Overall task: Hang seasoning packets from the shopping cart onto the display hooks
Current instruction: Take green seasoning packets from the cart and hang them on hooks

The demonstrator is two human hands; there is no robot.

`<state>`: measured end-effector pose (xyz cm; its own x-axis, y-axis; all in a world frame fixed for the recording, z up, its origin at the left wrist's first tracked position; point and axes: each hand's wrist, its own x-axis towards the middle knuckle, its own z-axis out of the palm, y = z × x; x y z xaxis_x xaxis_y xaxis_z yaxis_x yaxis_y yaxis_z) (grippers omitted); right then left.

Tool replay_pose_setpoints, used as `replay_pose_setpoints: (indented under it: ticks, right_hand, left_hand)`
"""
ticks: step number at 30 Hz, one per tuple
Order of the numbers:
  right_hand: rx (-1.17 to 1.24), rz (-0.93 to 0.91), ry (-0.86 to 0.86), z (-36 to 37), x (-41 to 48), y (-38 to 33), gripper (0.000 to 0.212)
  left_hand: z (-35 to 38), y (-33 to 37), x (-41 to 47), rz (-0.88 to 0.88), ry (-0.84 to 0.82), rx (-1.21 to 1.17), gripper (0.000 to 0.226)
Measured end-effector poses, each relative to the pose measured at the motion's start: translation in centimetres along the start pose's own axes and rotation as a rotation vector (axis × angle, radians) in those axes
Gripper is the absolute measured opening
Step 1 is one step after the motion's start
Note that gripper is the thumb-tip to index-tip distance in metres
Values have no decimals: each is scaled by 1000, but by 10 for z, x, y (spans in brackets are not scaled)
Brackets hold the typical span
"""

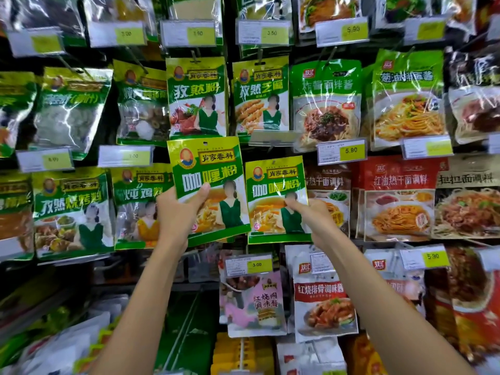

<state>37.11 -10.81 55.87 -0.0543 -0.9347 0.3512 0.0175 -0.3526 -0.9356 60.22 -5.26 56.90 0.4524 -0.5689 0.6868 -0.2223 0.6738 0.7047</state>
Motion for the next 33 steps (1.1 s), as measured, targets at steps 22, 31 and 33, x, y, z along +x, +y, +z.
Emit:
replay_pose_setpoints:
  ticks: [22,31,33]
  right_hand:
    - [-32,-274,13,17,-19,2,34]
    - [72,-210,-2,15,-19,0,48]
    - [84,-206,40,11,-18,2,45]
  left_hand:
    - [43,-15,-32,-282,-241,-158,94]
    - [48,-10,-21,110,-150,270,23]
    - [40,-4,-4,393,80,438,22]
